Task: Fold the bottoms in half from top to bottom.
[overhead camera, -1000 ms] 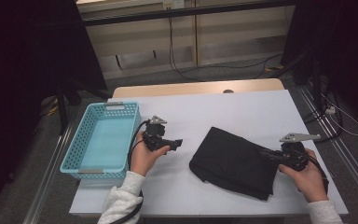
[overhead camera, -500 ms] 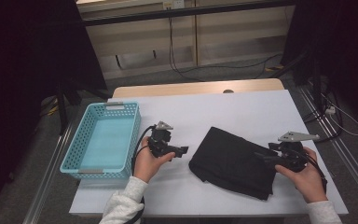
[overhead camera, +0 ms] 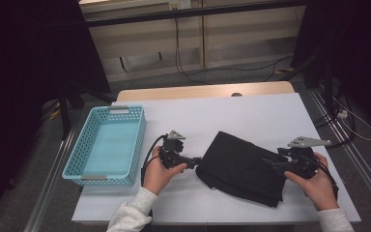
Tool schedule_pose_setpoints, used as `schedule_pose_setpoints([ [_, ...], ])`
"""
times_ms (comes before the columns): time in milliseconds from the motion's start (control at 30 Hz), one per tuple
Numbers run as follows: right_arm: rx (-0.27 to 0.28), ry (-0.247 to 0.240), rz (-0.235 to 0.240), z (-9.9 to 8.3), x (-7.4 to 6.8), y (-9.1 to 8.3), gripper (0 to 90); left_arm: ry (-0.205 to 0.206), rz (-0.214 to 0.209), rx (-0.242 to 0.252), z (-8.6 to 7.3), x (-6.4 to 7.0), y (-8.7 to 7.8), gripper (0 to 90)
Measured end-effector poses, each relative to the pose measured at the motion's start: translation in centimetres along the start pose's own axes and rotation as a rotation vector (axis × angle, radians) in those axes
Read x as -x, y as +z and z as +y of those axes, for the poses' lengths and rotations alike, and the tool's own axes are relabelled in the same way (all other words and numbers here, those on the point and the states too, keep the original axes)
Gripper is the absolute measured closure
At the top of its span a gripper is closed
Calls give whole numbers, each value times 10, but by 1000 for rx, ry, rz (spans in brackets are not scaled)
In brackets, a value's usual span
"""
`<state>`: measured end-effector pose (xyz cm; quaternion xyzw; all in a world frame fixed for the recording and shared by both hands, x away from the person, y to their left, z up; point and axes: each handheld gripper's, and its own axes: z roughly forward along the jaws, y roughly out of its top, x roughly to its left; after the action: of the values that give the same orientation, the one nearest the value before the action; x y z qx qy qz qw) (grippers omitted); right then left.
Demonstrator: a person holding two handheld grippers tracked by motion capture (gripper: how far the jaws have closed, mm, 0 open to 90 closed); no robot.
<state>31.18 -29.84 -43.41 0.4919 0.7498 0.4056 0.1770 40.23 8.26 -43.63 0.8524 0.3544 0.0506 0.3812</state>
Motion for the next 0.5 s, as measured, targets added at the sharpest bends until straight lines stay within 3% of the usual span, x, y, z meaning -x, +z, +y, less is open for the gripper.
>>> schedule_pose_setpoints([
  [233,2,5,-1,0,-1,-1,251,5,-31,-16,-5,8,2,132],
  [500,10,14,2,-1,0,-4,251,21,-35,-28,-7,14,6,136],
])
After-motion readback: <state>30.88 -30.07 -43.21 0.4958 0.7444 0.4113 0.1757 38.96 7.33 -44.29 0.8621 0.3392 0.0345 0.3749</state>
